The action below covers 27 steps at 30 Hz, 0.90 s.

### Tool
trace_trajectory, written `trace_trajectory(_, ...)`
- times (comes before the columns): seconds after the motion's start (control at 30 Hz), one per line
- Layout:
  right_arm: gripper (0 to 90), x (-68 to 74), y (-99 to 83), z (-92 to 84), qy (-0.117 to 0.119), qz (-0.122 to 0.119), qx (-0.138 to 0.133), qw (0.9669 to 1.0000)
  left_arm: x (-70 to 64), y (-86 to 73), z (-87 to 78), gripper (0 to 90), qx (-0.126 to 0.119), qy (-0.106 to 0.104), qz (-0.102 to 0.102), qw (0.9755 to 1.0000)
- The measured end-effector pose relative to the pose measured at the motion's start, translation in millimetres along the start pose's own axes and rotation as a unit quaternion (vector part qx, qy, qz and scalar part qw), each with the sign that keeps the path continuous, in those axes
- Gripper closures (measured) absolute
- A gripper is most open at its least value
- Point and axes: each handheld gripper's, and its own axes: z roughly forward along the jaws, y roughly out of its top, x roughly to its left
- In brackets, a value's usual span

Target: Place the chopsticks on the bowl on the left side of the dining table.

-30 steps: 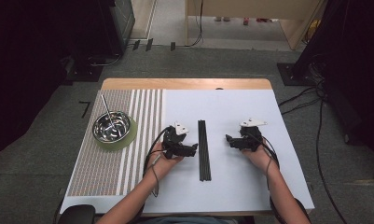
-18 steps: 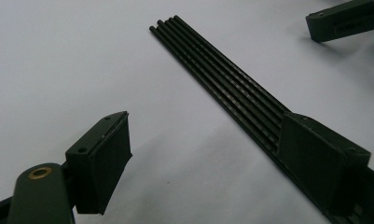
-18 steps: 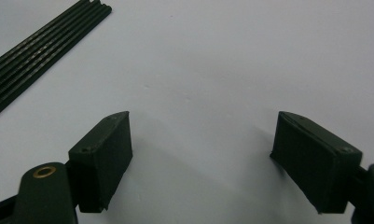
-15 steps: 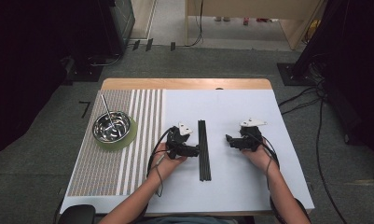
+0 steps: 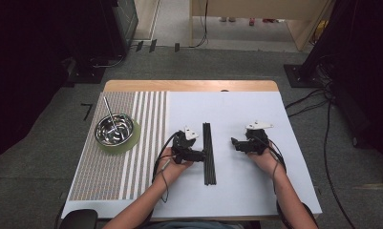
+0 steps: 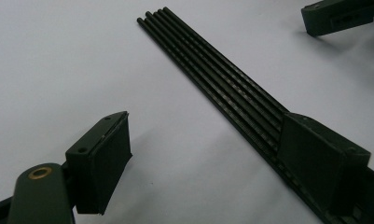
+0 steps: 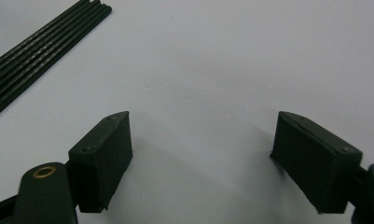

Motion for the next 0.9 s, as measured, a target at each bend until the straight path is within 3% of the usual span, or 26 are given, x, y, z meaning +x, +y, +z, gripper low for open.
trace_trajectory(0.9, 19.6, 0.0, 0.0, 0.0, 0.000, 0.000, 0.000, 1.0000, -5.2, -6.8, 3.2, 20.1, -0.004, 0.012, 0.015, 0.9998)
